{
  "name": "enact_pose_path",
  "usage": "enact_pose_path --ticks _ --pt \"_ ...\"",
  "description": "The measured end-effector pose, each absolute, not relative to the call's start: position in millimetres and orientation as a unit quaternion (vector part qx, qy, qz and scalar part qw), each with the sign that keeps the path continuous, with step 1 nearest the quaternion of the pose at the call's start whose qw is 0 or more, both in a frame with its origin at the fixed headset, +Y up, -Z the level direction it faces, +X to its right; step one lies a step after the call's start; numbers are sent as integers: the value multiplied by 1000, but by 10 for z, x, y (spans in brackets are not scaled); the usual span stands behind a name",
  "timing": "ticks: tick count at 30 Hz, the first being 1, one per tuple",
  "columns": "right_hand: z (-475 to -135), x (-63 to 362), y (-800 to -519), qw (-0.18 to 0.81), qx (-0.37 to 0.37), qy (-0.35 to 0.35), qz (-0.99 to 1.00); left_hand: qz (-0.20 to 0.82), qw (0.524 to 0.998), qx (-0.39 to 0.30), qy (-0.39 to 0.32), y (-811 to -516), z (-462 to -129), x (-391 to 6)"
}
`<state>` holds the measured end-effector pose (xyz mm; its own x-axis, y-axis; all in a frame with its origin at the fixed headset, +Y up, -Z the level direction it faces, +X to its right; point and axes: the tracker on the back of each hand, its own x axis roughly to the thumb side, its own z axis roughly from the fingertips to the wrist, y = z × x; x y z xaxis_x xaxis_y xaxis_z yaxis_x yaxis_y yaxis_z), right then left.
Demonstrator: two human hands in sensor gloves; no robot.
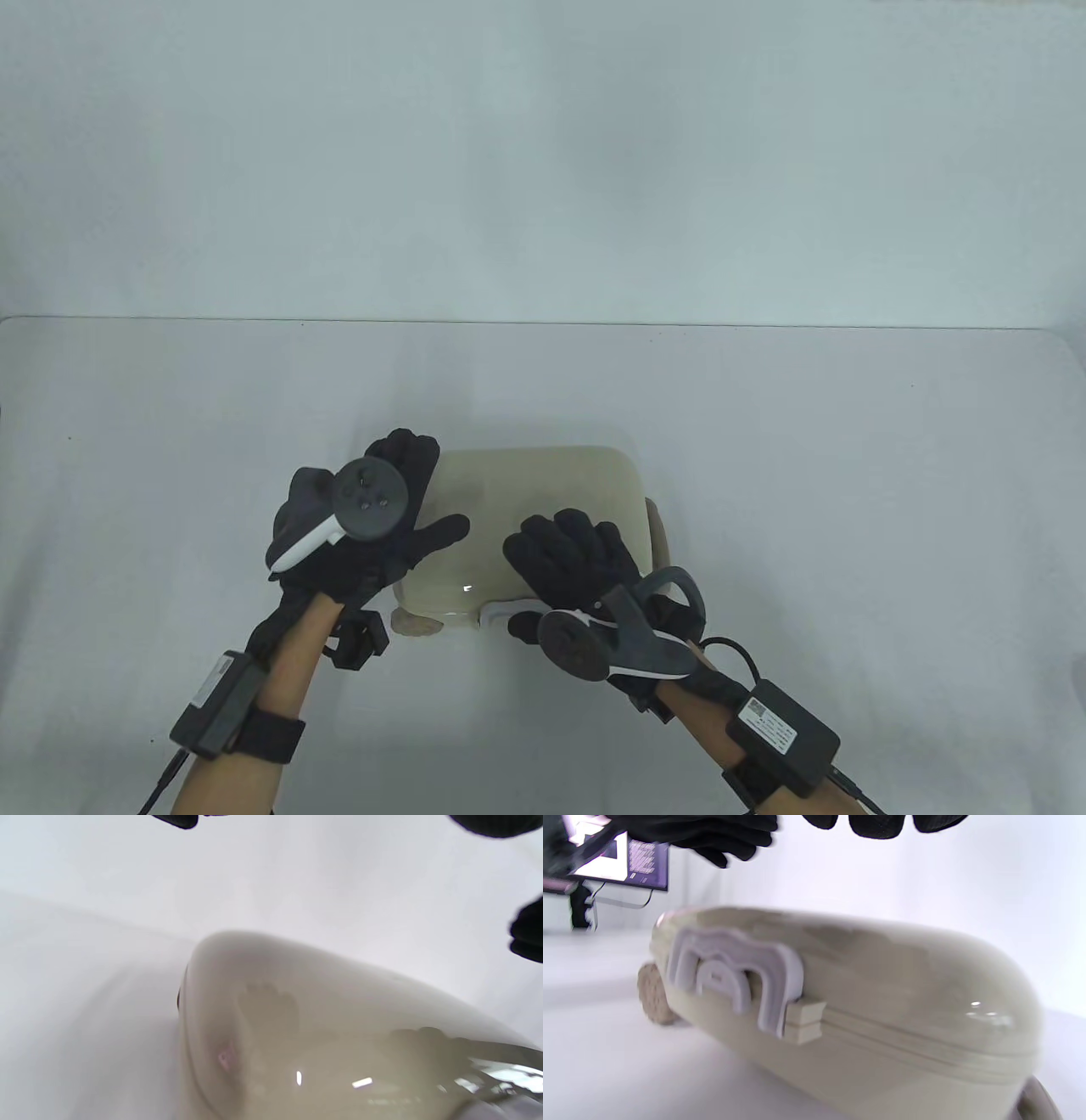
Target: Pack suitcase
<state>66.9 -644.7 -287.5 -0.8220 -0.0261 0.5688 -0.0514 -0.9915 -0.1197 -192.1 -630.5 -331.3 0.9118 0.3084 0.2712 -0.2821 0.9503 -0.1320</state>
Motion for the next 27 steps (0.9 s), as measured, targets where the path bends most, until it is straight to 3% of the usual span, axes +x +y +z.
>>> enact_pose_path --ticks 8,14,27 --pt "-2953 1260 -6482 107 205 -17 973 58 985 2 -161 -6394 -2805 -1963" --pt "-2926 1404 -6619 80 189 -31 978 67 985 -3 -158 -6567 -2767 -2031" --pt "-2916 1398 -6624 70 183 -34 980 75 985 -17 -157 -6645 -2800 -2066"
